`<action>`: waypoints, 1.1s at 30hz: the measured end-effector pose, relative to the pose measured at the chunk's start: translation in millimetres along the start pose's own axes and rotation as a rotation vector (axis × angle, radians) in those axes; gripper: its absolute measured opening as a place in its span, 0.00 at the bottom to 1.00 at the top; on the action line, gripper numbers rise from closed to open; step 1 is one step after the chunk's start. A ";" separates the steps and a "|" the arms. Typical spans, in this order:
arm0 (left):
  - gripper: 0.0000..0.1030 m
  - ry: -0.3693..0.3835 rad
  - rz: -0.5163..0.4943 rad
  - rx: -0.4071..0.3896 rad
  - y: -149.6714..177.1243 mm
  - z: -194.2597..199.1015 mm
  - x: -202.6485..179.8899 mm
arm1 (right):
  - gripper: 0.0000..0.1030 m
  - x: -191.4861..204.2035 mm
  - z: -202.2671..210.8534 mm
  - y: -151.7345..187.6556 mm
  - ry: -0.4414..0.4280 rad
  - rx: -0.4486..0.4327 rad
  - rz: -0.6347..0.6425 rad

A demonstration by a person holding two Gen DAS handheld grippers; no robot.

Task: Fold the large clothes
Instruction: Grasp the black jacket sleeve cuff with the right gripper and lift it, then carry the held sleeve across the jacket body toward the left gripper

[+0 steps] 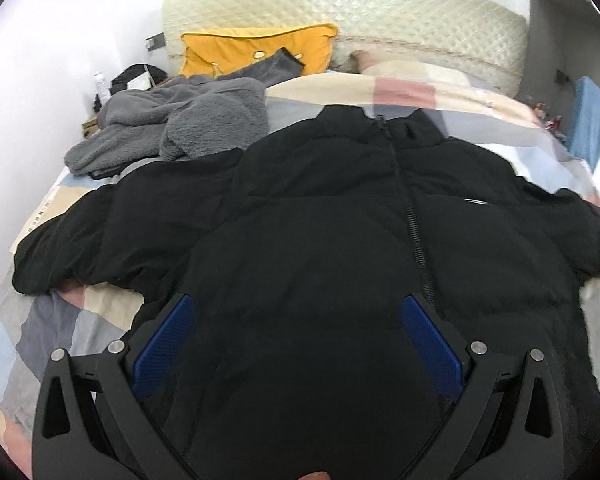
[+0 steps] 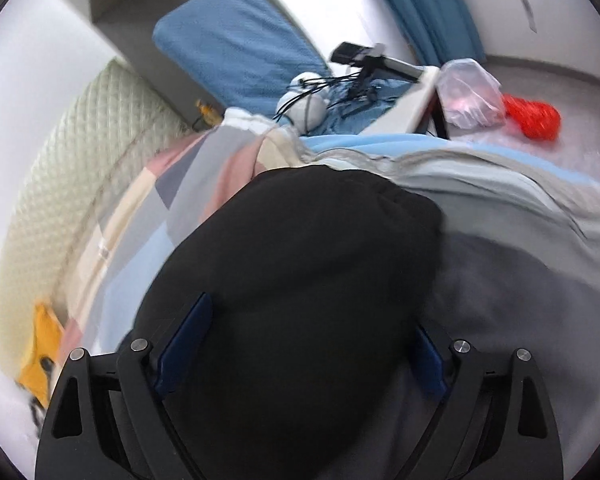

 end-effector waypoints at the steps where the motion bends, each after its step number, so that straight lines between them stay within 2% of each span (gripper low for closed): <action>1: 1.00 -0.013 -0.001 0.007 -0.3 -5.4 -0.4 | 0.88 1.3 -4.9 -1.9 0.004 0.000 0.015; 5: 1.00 -0.020 0.009 0.031 -1.4 -19.3 0.2 | 0.87 -2.4 -16.8 -5.6 -0.024 -0.030 0.020; 7: 1.00 -0.019 0.009 0.040 -1.9 -25.1 0.0 | 0.84 0.5 -19.2 -4.8 -0.029 -0.051 0.053; 10: 1.00 -0.016 0.009 0.042 -0.3 -28.3 0.5 | 0.55 7.0 -19.2 -5.1 -0.075 -0.046 0.084; 11: 1.00 -0.012 0.009 0.043 0.4 -28.4 0.5 | 0.38 11.8 -16.4 -6.0 -0.082 -0.045 0.111; 12: 1.00 -0.005 0.012 0.052 0.9 -29.3 0.3 | 0.28 16.8 -14.4 -7.6 -0.074 -0.047 0.137; 15: 1.00 0.002 0.020 0.056 1.1 -25.8 1.8 | 0.11 33.9 1.9 -11.9 -0.044 -0.066 0.208; 24: 1.00 0.046 0.026 0.036 -1.6 -2.0 6.4 | 0.07 63.8 90.3 -34.5 0.030 -0.205 0.260; 33: 1.00 0.137 0.064 0.074 4.4 18.7 21.4 | 0.06 124.0 198.1 -48.8 -0.029 -0.316 0.326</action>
Point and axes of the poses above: each gripper's, at about its wrist camera, not at the fingertips, and z roughly against the way its jaws point, x to its left, y to its underside, the point moved 1 cm from there along -z, roughly the way its jaws point, and after that the axes turned 4 degrees about y, right-handed, at the moved point
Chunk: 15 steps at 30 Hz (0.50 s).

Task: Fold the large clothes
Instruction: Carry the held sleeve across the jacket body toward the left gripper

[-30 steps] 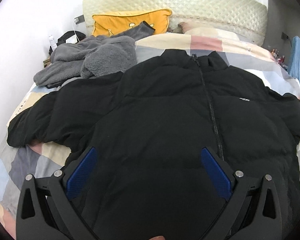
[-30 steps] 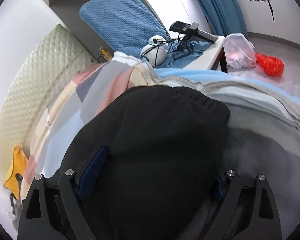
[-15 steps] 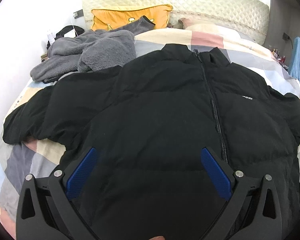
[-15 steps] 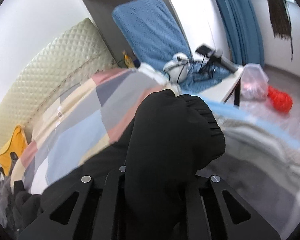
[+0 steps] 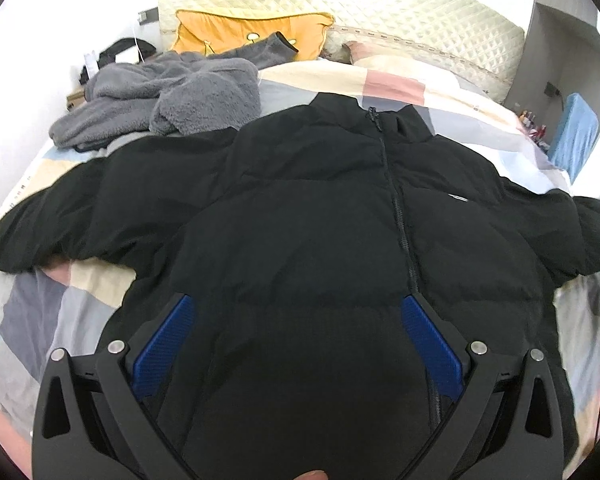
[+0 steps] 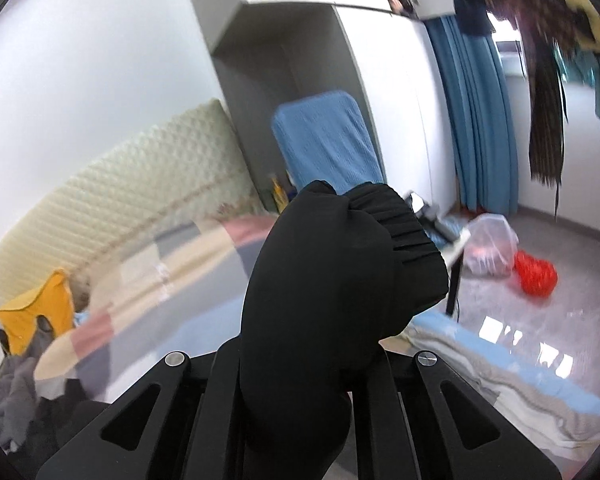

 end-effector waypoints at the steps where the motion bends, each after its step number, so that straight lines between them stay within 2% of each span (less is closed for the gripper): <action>1: 1.00 0.009 0.004 0.002 1.1 3.5 1.4 | 0.06 9.1 11.6 -6.4 -0.017 -0.010 0.003; 4: 1.00 -0.022 -0.029 -0.064 4.5 15.5 1.2 | 0.06 45.3 46.1 -22.8 -0.073 -0.030 0.057; 9: 1.00 -0.002 -0.051 -0.044 7.8 18.7 5.5 | 0.07 115.0 105.7 -42.0 -0.167 -0.076 0.149; 11: 1.00 0.003 -0.055 -0.056 9.7 23.2 8.2 | 0.07 145.9 129.1 -41.0 -0.227 -0.080 0.173; 15: 1.00 0.006 -0.058 -0.065 11.8 28.4 16.5 | 0.07 208.0 157.7 -27.9 -0.283 -0.089 0.266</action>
Point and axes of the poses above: each gripper's, at about its wrist camera, not at the fingertips, and z roughly against the way its jaws point, x to its left, y to its underside, the point moved 1 cm from there along -z, roughly the way its jaws point, and after that the axes turned 4 degrees about y, right-handed, at the moved point
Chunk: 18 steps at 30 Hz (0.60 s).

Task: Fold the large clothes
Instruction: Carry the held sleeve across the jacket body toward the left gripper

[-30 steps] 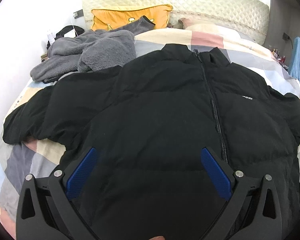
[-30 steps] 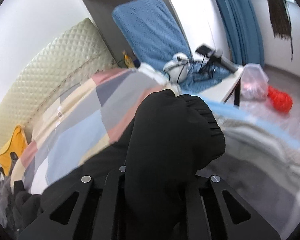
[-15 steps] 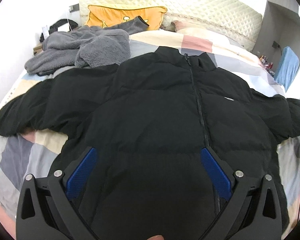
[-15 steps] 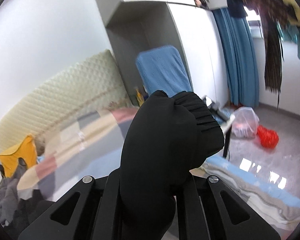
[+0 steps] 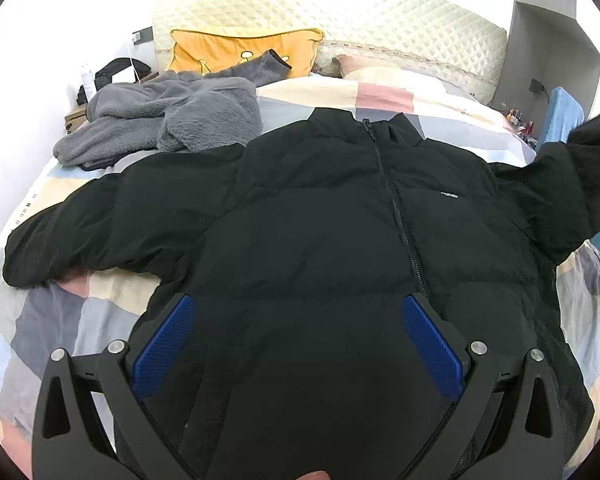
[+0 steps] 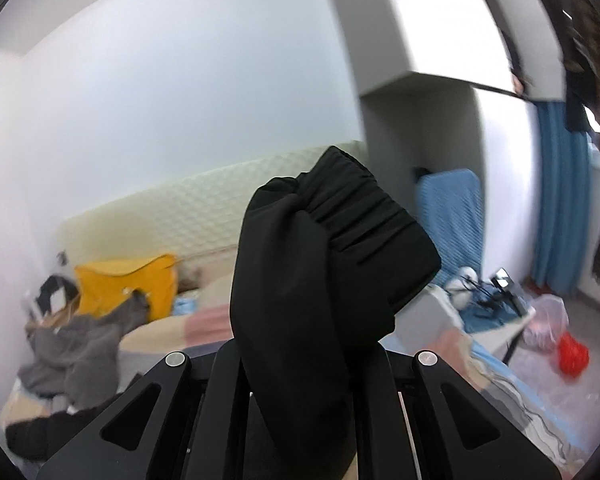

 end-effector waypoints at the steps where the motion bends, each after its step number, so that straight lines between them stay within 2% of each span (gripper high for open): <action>1: 1.00 0.005 0.008 -0.003 -0.3 1.6 3.5 | 0.07 18.0 0.6 0.6 -0.011 -0.004 0.024; 8: 1.00 0.029 0.017 -0.026 1.9 14.2 18.3 | 0.07 129.2 -6.9 28.6 -0.115 0.028 0.149; 10: 1.00 0.053 0.032 -0.026 0.6 16.9 23.7 | 0.08 168.0 -10.4 45.1 -0.135 0.043 0.223; 14: 1.00 0.073 0.056 -0.029 -3.8 16.9 34.9 | 0.10 221.0 -16.8 78.6 -0.200 0.076 0.334; 18: 1.00 0.089 0.100 0.018 -4.6 5.0 48.0 | 0.10 272.6 -27.6 123.5 -0.275 0.144 0.418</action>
Point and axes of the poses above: each gripper's, at about its wrist camera, not at the fingertips, and z roughly against the way its jaws point, x to its left, y to its underside, the point moved 1 cm from there along -z, roughly the way its jaws point, and after that the axes turned 4 degrees about y, right-handed, at the moved point
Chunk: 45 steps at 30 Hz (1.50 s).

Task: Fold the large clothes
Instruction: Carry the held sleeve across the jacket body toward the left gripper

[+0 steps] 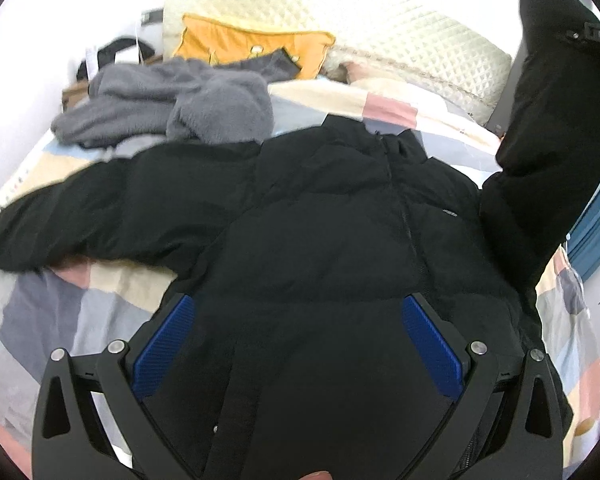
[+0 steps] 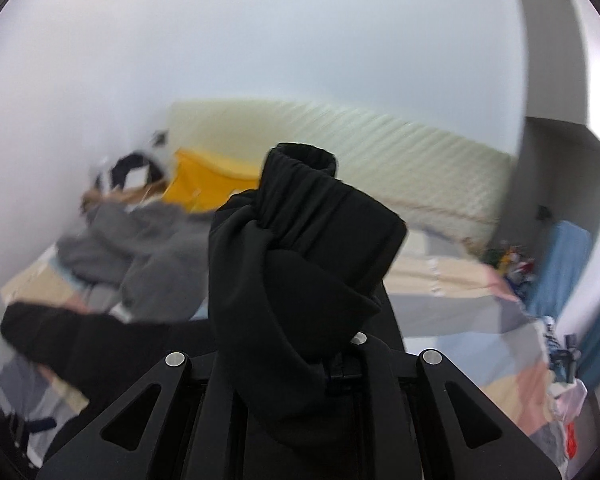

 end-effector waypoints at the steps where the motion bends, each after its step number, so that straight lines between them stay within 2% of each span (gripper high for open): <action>1: 1.00 0.000 0.008 0.011 -1.0 -2.7 3.2 | 0.10 16.7 -5.3 5.9 -0.017 0.012 0.006; 4: 1.00 -0.018 0.029 0.015 -6.6 -5.5 15.1 | 0.10 58.7 -22.8 34.3 -0.103 0.061 0.004; 8: 1.00 -0.053 0.082 0.006 -13.9 -5.6 38.2 | 0.11 102.3 -55.5 70.8 -0.170 0.145 0.007; 11: 1.00 -0.037 0.140 0.024 -14.0 -8.0 56.7 | 0.13 132.1 -77.3 96.2 -0.202 0.210 0.020; 14: 1.00 -0.079 0.142 0.037 -15.1 -12.2 64.0 | 0.13 147.3 -92.7 118.0 -0.226 0.273 0.044; 16: 1.00 -0.076 0.155 0.051 -15.2 -16.1 69.8 | 0.14 156.4 -98.8 128.7 -0.230 0.307 0.066; 19: 1.00 -0.058 0.178 0.078 -14.0 -22.8 76.8 | 0.14 155.2 -98.2 131.2 -0.231 0.312 0.076; 25: 1.00 -0.046 0.196 0.115 -10.6 -32.9 82.0 | 0.24 152.2 -83.5 120.5 -0.239 0.296 0.130; 26: 1.00 -0.041 0.194 0.119 -10.2 -33.6 80.8 | 0.32 152.4 -79.8 118.9 -0.236 0.293 0.153; 27: 1.00 -0.040 0.190 0.119 -10.3 -34.1 79.3 | 0.46 152.0 -77.3 117.9 -0.234 0.291 0.171; 28: 1.00 -0.040 0.185 0.118 -10.2 -34.0 78.0 | 0.54 152.8 -73.0 116.4 -0.227 0.286 0.204; 29: 1.00 -0.038 0.179 0.115 -10.1 -33.6 76.1 | 0.76 154.1 -68.1 115.7 -0.216 0.277 0.240; 30: 1.00 -0.037 0.173 0.113 -10.0 -33.2 74.1 | 0.86 153.3 -64.2 115.3 -0.208 0.262 0.257; 34: 1.00 -0.021 0.141 0.103 -9.7 -32.8 65.1 | 0.85 132.2 -45.1 109.5 -0.240 0.235 0.218; 38: 1.00 0.017 0.098 0.099 -8.6 -34.0 52.1 | 0.86 79.7 -22.3 110.2 -0.242 0.207 0.092; 41: 1.00 0.051 0.070 0.104 -7.4 -38.7 39.8 | 0.86 40.7 -10.6 121.9 -0.189 0.208 0.048; 45: 1.00 0.081 0.065 0.120 -7.3 -45.4 28.3 | 0.86 -23.6 -0.3 155.8 -0.089 0.237 -0.032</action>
Point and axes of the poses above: each gripper's, at about its wrist camera, not at the fingertips, and z roughly against the way its jaws point, x to its left, y to its underside, the point moved 1 cm from there along -z, roughly the way its jaws point, and after that the axes turned 4 degrees about y, right-handed, at the moved point
